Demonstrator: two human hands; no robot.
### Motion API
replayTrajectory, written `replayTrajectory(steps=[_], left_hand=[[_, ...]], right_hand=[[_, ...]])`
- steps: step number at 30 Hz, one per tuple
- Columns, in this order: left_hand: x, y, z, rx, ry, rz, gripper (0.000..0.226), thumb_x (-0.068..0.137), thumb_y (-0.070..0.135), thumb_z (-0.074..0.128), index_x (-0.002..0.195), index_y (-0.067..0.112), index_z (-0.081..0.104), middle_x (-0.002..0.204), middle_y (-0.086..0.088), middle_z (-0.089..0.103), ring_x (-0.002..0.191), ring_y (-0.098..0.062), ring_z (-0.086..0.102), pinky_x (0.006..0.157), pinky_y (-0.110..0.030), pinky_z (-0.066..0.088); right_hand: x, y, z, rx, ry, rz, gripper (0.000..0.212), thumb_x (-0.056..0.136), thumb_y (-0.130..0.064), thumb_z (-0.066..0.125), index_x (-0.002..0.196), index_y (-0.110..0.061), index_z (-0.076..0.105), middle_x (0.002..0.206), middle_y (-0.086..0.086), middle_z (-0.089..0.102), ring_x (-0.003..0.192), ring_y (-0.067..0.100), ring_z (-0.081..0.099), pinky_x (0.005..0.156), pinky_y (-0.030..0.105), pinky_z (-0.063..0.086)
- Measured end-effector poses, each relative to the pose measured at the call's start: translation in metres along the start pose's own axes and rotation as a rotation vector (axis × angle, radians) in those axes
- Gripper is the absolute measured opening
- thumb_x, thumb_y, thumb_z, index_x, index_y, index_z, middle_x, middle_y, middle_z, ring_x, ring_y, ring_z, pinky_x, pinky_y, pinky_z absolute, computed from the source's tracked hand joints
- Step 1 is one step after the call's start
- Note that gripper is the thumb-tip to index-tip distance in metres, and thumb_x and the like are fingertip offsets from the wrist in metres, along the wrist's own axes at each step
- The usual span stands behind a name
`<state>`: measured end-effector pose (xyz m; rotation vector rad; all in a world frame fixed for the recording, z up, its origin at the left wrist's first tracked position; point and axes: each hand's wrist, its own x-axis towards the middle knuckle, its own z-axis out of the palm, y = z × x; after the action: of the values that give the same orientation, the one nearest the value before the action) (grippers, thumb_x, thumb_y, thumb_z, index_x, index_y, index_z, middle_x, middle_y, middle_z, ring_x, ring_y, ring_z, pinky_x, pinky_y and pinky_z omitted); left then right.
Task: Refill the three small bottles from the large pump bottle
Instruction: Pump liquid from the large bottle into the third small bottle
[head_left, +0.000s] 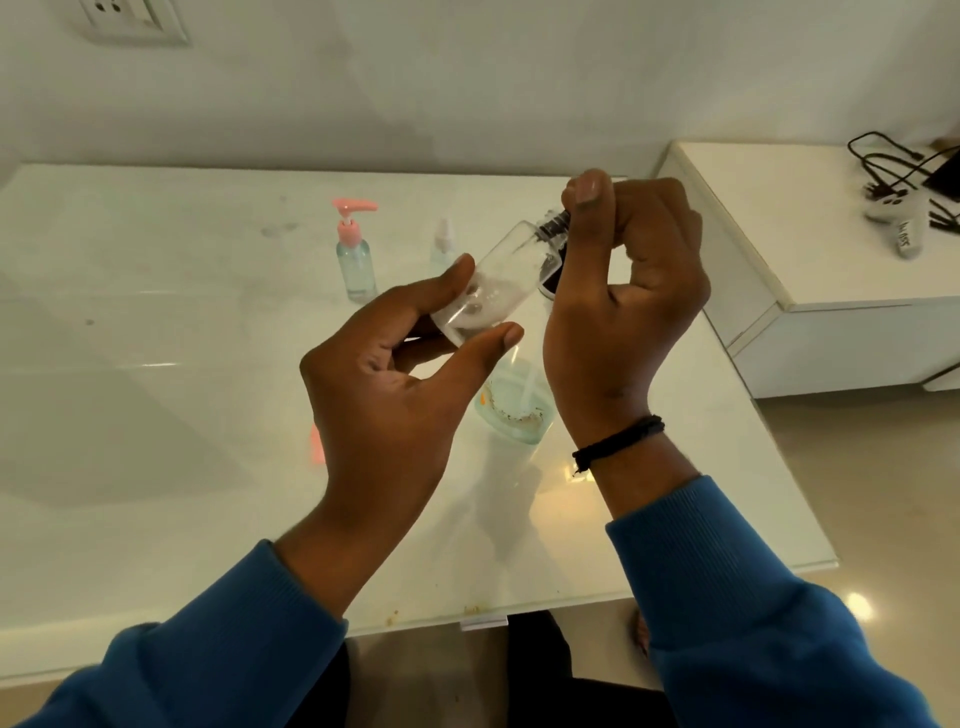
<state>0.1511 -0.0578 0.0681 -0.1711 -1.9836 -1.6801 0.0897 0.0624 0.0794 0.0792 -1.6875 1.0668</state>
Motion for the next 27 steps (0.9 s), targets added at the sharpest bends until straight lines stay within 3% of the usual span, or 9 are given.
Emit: replayTrajectory(steps=[5, 7, 11, 17, 22, 27], left_hand=[[-0.0007, 0.0002, 0.0, -0.014, -0.001, -0.004, 0.043, 0.081, 0.017, 0.084, 0.121, 0.014, 0.069, 0.118, 0.01, 0.07, 0.106, 0.001, 0.07, 0.084, -0.016, 0.058], [-0.0002, 0.0007, -0.0007, -0.017, -0.006, 0.006, 0.042, 0.082, 0.016, 0.084, 0.12, 0.016, 0.067, 0.117, 0.013, 0.069, 0.105, 0.003, 0.069, 0.085, -0.016, 0.057], [-0.0002, 0.0001, -0.0007, -0.003, -0.001, 0.004, 0.043, 0.081, 0.016, 0.085, 0.121, 0.014, 0.068, 0.118, 0.009, 0.07, 0.105, 0.001, 0.07, 0.083, -0.015, 0.057], [-0.0007, 0.0005, -0.0005, -0.018, 0.0, 0.007, 0.042, 0.081, 0.016, 0.084, 0.12, 0.015, 0.068, 0.117, 0.01, 0.07, 0.106, 0.001, 0.07, 0.084, -0.017, 0.058], [-0.0007, -0.0004, -0.0002, -0.001, -0.004, 0.005, 0.043, 0.081, 0.017, 0.084, 0.121, 0.014, 0.068, 0.116, 0.014, 0.069, 0.106, 0.003, 0.069, 0.084, -0.014, 0.057], [-0.0008, 0.0, 0.0001, -0.003, -0.002, 0.012, 0.041, 0.082, 0.017, 0.084, 0.12, 0.016, 0.067, 0.117, 0.014, 0.068, 0.105, 0.006, 0.068, 0.084, -0.011, 0.055]], right_hand=[[0.0066, -0.004, -0.0021, -0.014, -0.011, -0.004, 0.033, 0.098, -0.016, 0.061, 0.069, -0.003, 0.067, 0.069, -0.004, 0.058, 0.069, 0.021, 0.05, 0.068, 0.041, 0.042], [0.0073, -0.0057, -0.0019, -0.009, -0.009, -0.015, 0.033, 0.098, -0.015, 0.061, 0.068, -0.003, 0.066, 0.07, -0.006, 0.056, 0.068, 0.017, 0.049, 0.067, 0.046, 0.044], [0.0003, -0.0015, -0.0022, -0.006, -0.013, 0.01, 0.029, 0.099, -0.012, 0.062, 0.071, -0.005, 0.066, 0.075, -0.009, 0.056, 0.071, 0.025, 0.053, 0.066, 0.054, 0.044], [0.0081, -0.0055, -0.0023, -0.017, -0.003, -0.003, 0.034, 0.098, -0.017, 0.061, 0.068, -0.002, 0.066, 0.068, 0.0, 0.059, 0.066, 0.023, 0.052, 0.069, 0.039, 0.044], [0.0011, -0.0032, -0.0021, -0.016, -0.008, -0.001, 0.03, 0.098, -0.015, 0.062, 0.07, -0.005, 0.066, 0.075, -0.008, 0.055, 0.07, 0.027, 0.053, 0.065, 0.052, 0.045], [0.0079, -0.0065, -0.0021, -0.028, -0.015, -0.014, 0.033, 0.098, -0.016, 0.061, 0.068, -0.003, 0.064, 0.07, -0.005, 0.055, 0.067, 0.023, 0.051, 0.068, 0.046, 0.044]])
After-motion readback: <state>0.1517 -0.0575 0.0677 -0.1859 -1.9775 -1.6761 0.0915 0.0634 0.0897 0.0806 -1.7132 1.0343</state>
